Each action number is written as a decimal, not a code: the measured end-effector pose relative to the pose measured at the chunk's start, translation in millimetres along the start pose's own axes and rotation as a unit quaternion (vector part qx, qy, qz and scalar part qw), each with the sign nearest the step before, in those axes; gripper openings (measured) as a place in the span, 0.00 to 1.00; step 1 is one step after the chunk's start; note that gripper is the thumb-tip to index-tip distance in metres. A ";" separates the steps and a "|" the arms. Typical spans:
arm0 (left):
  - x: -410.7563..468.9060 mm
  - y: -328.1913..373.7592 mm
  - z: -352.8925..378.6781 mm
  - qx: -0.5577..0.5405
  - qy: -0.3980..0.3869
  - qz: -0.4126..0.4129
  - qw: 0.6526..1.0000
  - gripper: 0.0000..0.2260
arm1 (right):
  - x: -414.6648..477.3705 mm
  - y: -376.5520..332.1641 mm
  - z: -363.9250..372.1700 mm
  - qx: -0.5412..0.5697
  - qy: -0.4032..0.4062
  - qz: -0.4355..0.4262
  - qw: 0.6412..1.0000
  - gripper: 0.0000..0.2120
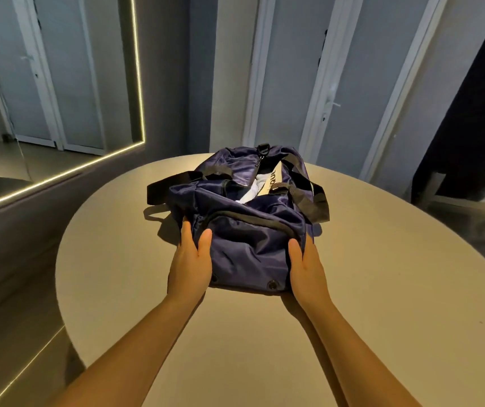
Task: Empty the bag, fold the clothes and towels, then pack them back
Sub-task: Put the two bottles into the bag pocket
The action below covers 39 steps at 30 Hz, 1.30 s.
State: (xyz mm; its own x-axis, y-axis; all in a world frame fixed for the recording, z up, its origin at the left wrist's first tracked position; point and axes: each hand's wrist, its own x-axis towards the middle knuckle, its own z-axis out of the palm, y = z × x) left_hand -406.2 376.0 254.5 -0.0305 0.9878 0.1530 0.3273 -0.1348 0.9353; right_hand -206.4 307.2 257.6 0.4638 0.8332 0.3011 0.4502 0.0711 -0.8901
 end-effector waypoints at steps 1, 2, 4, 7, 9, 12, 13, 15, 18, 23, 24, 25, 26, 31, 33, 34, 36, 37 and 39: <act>-1.0 -1.1 -0.6 0.000 0.002 0.003 1.000 0.29 | -0.3 2.3 -0.3 0.003 0.000 0.003 1.000 0.27; -2.1 -1.7 -1.3 0.003 0.003 0.006 1.000 0.29 | -1.4 3.4 -1.1 0.010 0.001 0.007 1.000 0.26; -4.2 -3.5 -2.9 0.007 0.008 0.010 1.000 0.29 | -5.6 1.8 -1.9 0.020 0.002 0.019 1.000 0.24; -8.4 -2.6 -5.4 -0.007 0.009 0.010 1.000 0.29 | -16.6 -2.5 -5.9 0.024 0.012 0.034 0.999 0.27; -13.1 1.4 -8.4 -0.011 0.006 0.011 1.000 0.30 | -28.5 -0.1 -11.7 0.029 0.020 0.049 0.998 0.32; -29.9 12.3 -15.3 -0.002 -0.026 0.013 1.000 0.33 | -57.4 -13.2 -28.8 0.034 0.000 0.082 0.996 0.25; -38.9 14.7 -17.8 -0.004 -0.033 0.008 0.999 0.35 | -69.3 -21.9 -37.1 0.035 -0.015 0.089 0.995 0.23; -62.9 21.1 -20.8 -0.001 -0.034 -0.010 0.999 0.38 | -91.3 -34.2 -58.0 0.031 -0.039 0.114 0.992 0.22; -114.2 37.2 -16.7 0.006 -0.017 -0.010 1.000 0.38 | -123.4 -43.3 -99.3 0.028 -0.049 0.140 0.989 0.23; -225.4 92.1 31.3 -0.049 -0.064 0.116 0.990 0.29 | -187.1 -41.3 -193.5 -0.005 -0.030 0.119 0.992 0.18; -247.8 104.2 46.5 -0.055 -0.085 0.136 0.985 0.27 | -200.7 -37.3 -214.8 -0.004 -0.018 0.120 0.993 0.17; -269.7 116.0 64.1 -0.062 -0.110 0.150 0.981 0.25 | -214.9 -33.3 -237.2 -0.012 -0.003 0.118 0.993 0.16; -289.5 126.4 82.1 -0.068 -0.138 0.162 0.975 0.23 | -227.4 -27.0 -259.2 -0.029 0.015 0.115 0.993 0.15; -385.3 167.5 183.4 -0.070 -0.294 0.191 0.934 0.22 | -297.2 15.5 -378.5 -0.087 0.114 0.155 0.977 0.14; -421.9 177.0 221.6 -0.065 -0.345 0.203 0.914 0.21 | -326.8 31.5 -422.7 -0.097 0.153 0.179 0.967 0.13; -440.5 180.9 239.7 -0.061 -0.370 0.208 0.904 0.21 | -341.5 40.3 -443.1 -0.098 0.173 0.191 0.961 0.13; -478.0 186.4 275.1 -0.056 -0.413 0.215 0.883 0.20 | -372.2 57.4 -479.8 -0.093 0.210 0.220 0.948 0.10; -496.2 188.4 292.2 -0.055 -0.433 0.218 0.873 0.20 | -387.0 66.1 -495.9 -0.092 0.226 0.234 0.941 0.08; -534.3 191.7 324.0 -0.050 -0.475 0.221 0.850 0.20 | -416.7 82.9 -525.5 -0.092 0.259 0.259 0.926 0.06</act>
State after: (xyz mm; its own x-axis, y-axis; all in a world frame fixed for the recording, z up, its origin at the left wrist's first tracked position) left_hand -21.2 -152.1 248.7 0.8673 0.4495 0.2141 0.0250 -0.4688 0.8829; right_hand 38.6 -322.3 238.1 0.9365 0.3503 0.0169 0.1655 -0.3989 -0.9019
